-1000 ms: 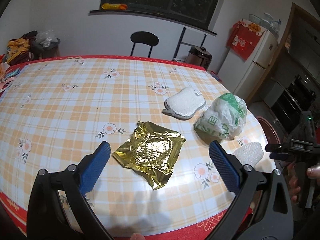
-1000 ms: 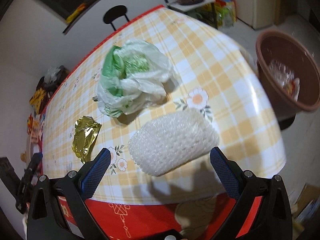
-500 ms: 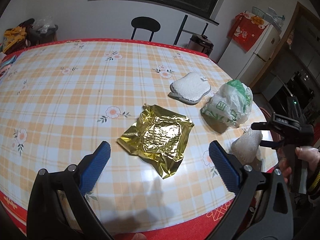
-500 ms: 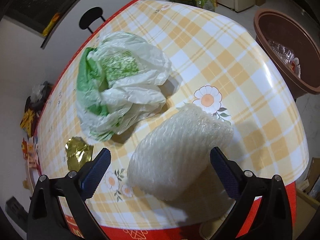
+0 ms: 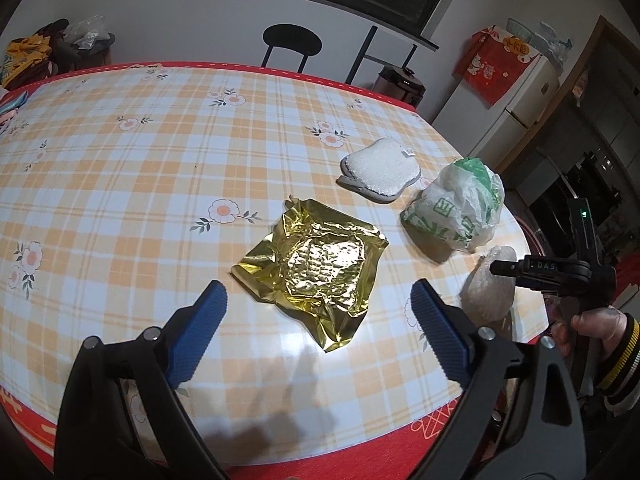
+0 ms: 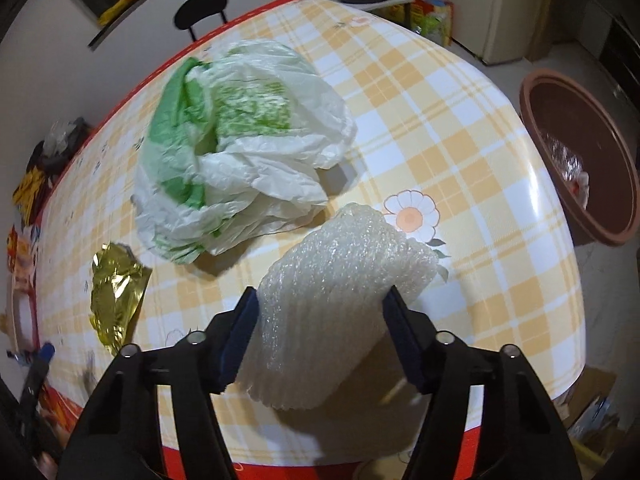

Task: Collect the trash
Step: 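Grasp the white bubble-wrap sleeve with the right tool and lift it, then grasp the gold foil wrapper with the left tool while the right tool holds the bubble wrap, then carry the bubble wrap over the brown bin with the right tool while the left tool holds the foil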

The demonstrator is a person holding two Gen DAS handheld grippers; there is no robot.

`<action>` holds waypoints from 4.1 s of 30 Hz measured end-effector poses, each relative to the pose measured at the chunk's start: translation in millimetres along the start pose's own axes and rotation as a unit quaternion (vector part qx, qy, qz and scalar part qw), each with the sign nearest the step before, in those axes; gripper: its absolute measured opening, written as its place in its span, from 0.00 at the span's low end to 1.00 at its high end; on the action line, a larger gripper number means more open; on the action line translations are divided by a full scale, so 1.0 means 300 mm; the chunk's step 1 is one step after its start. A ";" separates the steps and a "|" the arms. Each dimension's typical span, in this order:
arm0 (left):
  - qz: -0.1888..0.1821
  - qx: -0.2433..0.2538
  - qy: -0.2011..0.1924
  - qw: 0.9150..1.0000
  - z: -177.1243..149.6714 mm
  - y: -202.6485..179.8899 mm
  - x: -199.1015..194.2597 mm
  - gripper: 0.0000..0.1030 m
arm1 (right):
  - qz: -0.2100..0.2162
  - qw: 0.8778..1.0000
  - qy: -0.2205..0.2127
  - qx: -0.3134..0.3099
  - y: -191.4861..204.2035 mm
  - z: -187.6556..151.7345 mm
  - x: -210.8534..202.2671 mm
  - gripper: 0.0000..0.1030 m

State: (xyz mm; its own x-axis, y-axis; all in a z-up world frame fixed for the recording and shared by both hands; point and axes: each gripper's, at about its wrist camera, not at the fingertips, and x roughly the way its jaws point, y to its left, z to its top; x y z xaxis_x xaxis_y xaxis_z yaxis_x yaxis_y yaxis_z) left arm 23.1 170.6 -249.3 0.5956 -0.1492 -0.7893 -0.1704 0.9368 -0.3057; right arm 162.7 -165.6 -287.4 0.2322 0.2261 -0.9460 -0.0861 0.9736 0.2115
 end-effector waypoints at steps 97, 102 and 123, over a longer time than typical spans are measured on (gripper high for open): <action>-0.035 0.058 -0.034 0.997 -0.041 -0.010 -0.051 0.44 | 0.082 0.987 -0.048 -0.133 0.086 -0.061 -0.219 0.40; -0.017 0.044 -0.055 0.997 -0.036 -0.005 -0.115 0.45 | 0.095 0.985 -0.052 -0.137 0.075 -0.057 -0.243 0.40; -0.017 0.057 -0.118 0.991 0.060 -0.471 -0.154 0.45 | 0.126 0.979 -0.115 -0.115 -0.322 0.141 -0.448 0.40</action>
State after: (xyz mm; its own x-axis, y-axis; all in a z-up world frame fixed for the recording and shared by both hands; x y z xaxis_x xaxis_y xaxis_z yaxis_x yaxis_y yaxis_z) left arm 33.8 50.9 -160.0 0.7690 -0.1152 -0.6288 -0.0657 0.9642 -0.2569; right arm 180.8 -288.8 -170.4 0.3844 0.4850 -0.7855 -0.3791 0.8587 0.3448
